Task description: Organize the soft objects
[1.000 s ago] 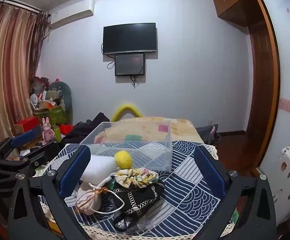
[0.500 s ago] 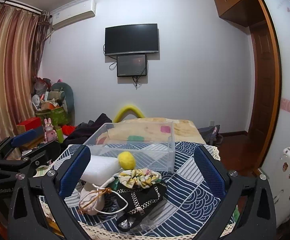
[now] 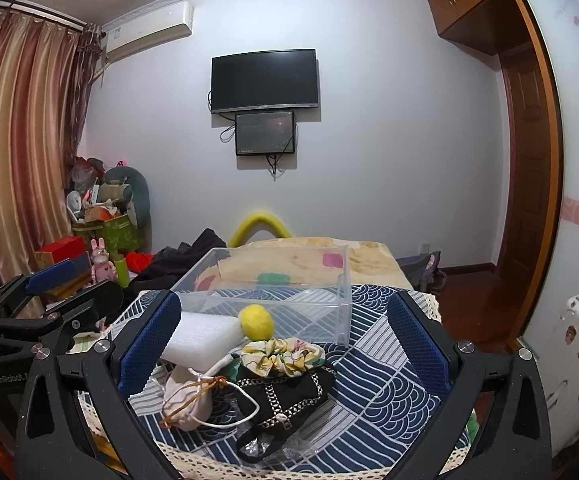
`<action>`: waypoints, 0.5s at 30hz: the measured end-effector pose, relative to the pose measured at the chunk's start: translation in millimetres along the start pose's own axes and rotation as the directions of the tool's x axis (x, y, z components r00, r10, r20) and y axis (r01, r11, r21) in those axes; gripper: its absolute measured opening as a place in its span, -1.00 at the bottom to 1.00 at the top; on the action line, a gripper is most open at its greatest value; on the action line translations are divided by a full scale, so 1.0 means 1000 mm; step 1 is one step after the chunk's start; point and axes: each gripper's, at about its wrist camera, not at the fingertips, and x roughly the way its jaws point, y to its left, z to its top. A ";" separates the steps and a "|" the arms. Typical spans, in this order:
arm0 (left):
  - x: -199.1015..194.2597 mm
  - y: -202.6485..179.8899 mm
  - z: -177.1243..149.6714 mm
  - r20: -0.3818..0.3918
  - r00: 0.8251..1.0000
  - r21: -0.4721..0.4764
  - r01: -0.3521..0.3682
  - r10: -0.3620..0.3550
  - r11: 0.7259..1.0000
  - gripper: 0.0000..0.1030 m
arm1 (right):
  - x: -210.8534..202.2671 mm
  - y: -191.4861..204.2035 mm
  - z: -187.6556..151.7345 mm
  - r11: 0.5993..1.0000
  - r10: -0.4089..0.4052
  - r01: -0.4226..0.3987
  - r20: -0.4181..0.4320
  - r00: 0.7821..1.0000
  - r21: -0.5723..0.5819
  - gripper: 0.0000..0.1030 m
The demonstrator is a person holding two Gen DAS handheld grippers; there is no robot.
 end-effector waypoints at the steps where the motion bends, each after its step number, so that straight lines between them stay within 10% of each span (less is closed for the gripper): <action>1: 0.000 0.000 0.000 0.001 1.000 0.001 -0.001 0.001 1.000 1.00 | 0.000 0.000 0.000 1.000 0.001 -0.001 0.000 1.000 0.000 1.00; 15: -0.001 0.002 0.001 -0.001 1.000 -0.013 0.005 -0.005 1.000 1.00 | -0.001 -0.001 0.001 1.000 0.008 -0.008 0.000 1.000 0.009 1.00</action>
